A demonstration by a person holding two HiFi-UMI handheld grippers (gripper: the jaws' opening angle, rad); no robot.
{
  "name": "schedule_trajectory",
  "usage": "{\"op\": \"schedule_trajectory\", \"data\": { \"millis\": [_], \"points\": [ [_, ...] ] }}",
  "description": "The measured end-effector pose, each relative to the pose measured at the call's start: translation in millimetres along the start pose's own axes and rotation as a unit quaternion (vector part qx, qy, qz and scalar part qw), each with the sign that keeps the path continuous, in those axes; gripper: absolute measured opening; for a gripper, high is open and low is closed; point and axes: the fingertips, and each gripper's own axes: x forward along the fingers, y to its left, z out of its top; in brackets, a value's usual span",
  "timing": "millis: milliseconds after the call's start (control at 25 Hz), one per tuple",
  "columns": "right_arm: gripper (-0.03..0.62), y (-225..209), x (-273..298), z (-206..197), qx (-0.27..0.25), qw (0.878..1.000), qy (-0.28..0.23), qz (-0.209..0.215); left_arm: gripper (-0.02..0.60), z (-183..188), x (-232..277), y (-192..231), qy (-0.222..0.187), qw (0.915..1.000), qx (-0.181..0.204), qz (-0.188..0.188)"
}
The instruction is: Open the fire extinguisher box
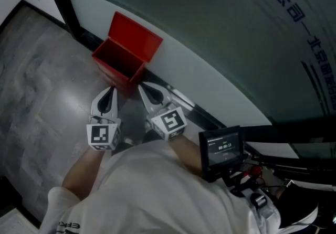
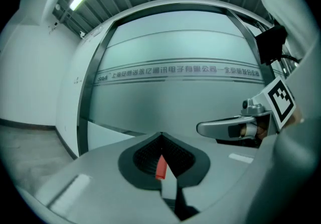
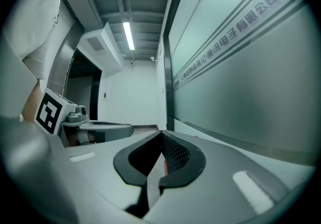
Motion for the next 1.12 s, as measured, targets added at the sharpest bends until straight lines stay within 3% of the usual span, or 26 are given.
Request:
{"op": "schedule_trajectory", "data": {
  "millis": [320, 560, 1120],
  "points": [
    [0.012, 25, -46, 8, 0.01, 1.0, -0.006, 0.017, 0.002, 22, -38, -30, -0.019, 0.9998, 0.004, -0.003],
    [0.012, 30, -75, 4, 0.012, 1.0, 0.002, 0.026, 0.002, 27, -48, -55, -0.006, 0.9999, -0.009, 0.002],
    [0.012, 31, -85, -6, 0.037, 0.999, -0.001, 0.026, 0.002, 30, -54, -56, -0.022, 0.9997, -0.004, 0.011]
  ]
}}
